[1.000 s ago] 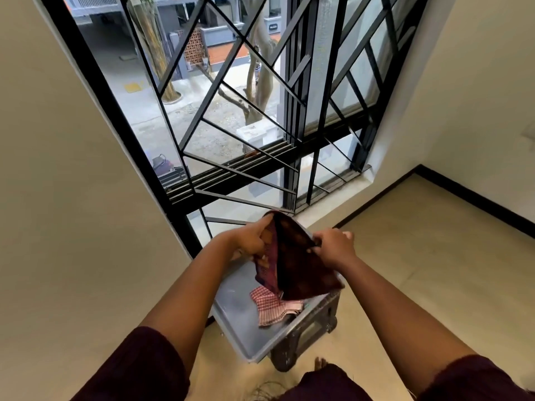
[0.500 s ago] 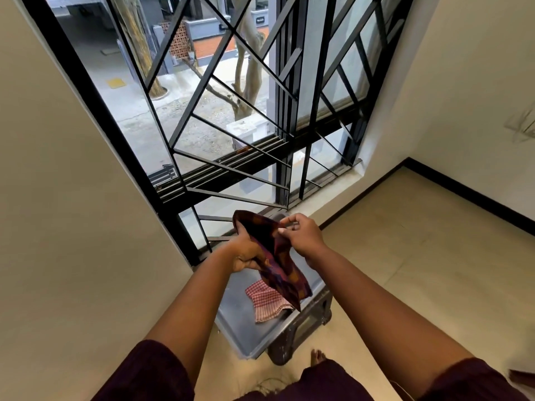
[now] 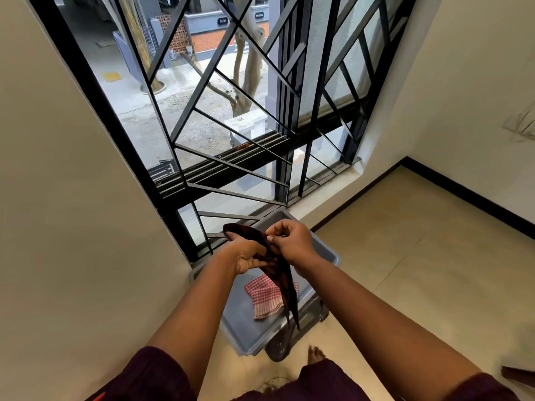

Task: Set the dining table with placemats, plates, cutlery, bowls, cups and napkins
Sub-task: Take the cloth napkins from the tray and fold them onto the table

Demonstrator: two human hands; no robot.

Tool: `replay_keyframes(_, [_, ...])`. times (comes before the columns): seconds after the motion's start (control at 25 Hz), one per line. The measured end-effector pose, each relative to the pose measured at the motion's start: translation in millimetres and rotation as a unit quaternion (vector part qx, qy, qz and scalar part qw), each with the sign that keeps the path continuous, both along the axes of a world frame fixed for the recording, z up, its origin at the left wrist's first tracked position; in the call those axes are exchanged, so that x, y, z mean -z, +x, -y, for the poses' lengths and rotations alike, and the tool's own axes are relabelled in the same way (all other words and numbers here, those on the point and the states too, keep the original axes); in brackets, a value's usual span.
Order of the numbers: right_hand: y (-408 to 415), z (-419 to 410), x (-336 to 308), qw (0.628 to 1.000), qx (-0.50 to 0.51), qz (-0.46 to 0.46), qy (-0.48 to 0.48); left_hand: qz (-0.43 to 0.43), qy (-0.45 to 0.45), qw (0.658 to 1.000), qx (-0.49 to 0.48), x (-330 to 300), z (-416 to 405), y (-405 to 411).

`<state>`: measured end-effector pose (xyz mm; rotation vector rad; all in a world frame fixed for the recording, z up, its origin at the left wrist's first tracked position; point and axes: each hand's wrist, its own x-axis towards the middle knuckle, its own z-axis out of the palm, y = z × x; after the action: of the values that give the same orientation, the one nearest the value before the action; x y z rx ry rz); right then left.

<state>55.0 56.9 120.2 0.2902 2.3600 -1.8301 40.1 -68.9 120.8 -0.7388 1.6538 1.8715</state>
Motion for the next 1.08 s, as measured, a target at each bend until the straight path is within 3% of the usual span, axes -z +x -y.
replay_keyframes(0.36, [10,-7,-5,0.996,-0.030,0.003,-0.081,0.031,0.061,0.997,-0.028,6,3,-5])
replay_keyframes(0.48, [16,-11,-6,0.992,-0.043,0.016,-0.119,0.033,0.056,0.998,0.004,2,5,-4])
replay_keyframes(0.8, [25,-21,-2,0.981,-0.113,0.014,-0.155,0.031,0.034,0.998,-0.050,10,6,-13])
replay_keyframes(0.88, [26,-24,3,0.982,-0.137,-0.011,-0.127,0.037,0.045,0.996,-0.064,13,6,-13])
replay_keyframes(1.08, [28,-23,16,0.981,-0.156,-0.110,0.042,0.058,0.084,0.992,-0.079,10,7,-13])
